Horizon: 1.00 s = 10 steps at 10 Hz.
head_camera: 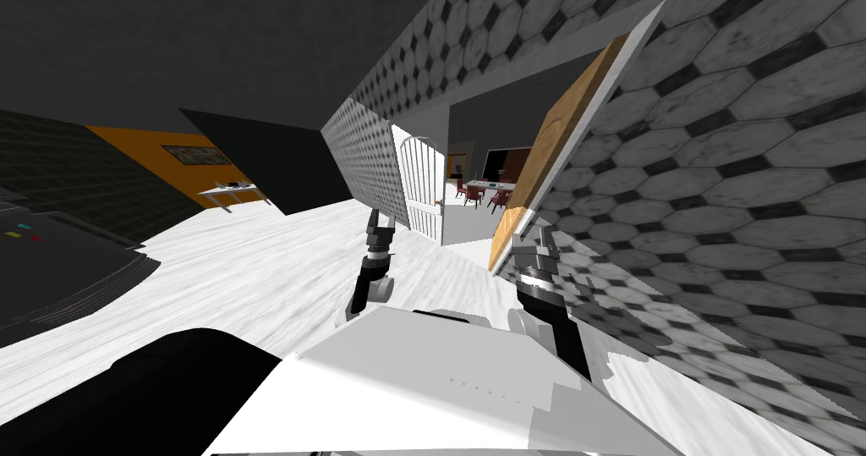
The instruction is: Push the door open
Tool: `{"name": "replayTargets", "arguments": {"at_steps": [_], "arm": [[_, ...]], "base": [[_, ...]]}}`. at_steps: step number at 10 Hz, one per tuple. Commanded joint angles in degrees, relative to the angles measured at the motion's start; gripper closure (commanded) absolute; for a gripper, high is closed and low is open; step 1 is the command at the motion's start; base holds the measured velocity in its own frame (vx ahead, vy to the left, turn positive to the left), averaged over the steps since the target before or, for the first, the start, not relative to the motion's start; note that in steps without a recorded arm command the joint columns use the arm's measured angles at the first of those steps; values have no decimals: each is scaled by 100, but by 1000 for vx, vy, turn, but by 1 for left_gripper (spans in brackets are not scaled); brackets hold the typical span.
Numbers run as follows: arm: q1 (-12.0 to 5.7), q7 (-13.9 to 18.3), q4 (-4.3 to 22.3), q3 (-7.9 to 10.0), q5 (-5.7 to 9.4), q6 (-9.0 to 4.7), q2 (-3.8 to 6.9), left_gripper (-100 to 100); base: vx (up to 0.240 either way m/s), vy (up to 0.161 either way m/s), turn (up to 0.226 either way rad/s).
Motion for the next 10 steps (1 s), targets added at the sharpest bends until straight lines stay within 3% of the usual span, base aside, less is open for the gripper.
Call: {"name": "replayTargets", "arguments": {"at_steps": [1,9,10], "arm": [[-132,4,200,14,-25,22,29,-100],[-799,53,1386,83,-163,58,180,-100],[-799,53,1402,83,-163,58,180,-100]], "base": [[81,27,-30],[90,36,-38],[59,23,-8]]}}
